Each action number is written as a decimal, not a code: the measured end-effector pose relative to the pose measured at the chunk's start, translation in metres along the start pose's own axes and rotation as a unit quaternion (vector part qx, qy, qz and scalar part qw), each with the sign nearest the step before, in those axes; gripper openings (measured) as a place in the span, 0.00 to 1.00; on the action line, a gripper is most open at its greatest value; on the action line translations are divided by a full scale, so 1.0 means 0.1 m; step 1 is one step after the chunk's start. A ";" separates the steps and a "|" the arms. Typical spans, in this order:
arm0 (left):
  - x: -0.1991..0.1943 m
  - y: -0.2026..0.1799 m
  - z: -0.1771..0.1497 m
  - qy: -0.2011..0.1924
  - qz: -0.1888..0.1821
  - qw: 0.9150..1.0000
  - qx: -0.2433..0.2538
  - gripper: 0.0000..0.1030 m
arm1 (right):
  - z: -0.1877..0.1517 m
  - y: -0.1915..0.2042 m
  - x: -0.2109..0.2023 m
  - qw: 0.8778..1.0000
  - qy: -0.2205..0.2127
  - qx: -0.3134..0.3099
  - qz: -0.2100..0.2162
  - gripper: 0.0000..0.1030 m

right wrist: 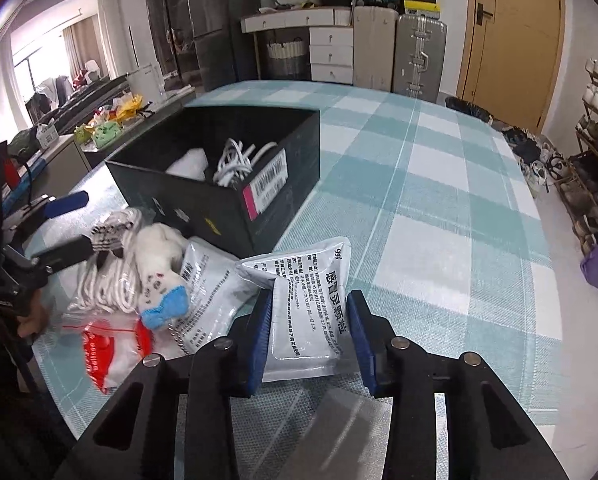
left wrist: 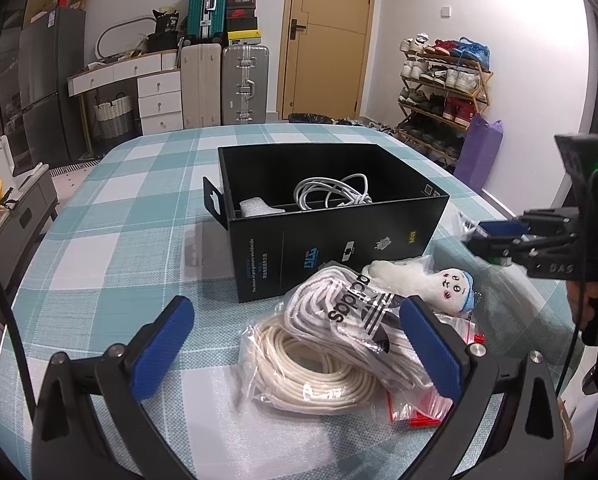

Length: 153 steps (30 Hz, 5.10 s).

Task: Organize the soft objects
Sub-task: 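Grasp the bagged cream rope with the left tool while the right tool holds the sachet, then lift the rope bag with the left tool while the right tool carries the sachet toward the box, then lower the rope bag and sachet into the black box and open both tools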

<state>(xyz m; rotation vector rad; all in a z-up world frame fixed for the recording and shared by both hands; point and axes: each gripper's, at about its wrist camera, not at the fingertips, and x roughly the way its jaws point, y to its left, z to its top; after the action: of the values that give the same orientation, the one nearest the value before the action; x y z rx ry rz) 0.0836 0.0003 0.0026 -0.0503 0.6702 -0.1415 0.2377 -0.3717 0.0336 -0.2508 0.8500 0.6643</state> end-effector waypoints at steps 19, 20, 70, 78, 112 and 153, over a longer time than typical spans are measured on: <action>0.20 -0.46 0.06 0.062 -0.026 0.994 0.082 1.00 | 0.04 0.10 -0.13 1.000 -0.014 -0.011 0.006 0.36; 0.21 -0.47 0.06 0.065 -0.025 0.994 0.087 1.00 | 0.05 0.10 -0.14 1.000 -0.015 -0.011 0.006 0.36; -0.02 -0.07 -0.04 0.070 -0.004 0.997 0.031 0.81 | 0.05 0.12 -0.18 1.000 -0.020 -0.016 0.008 0.37; 0.16 -0.02 -0.08 0.114 -0.006 0.993 0.017 0.81 | 0.04 0.12 -0.17 1.000 -0.018 -0.018 0.010 0.37; -0.22 0.17 -0.15 0.062 -0.010 0.998 -0.007 0.35 | 0.10 0.26 -0.22 0.999 -0.035 -0.035 0.014 0.37; 0.00 0.23 0.70 -0.027 -0.023 0.999 -0.026 0.36 | 0.64 0.62 -0.15 0.994 -0.091 -0.053 0.025 0.36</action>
<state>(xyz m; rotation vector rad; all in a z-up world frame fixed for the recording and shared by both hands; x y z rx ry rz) 0.1296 0.0232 0.0557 -0.1186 0.6191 -0.1677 0.2303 -0.3007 0.0894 -0.2620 0.6491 0.7683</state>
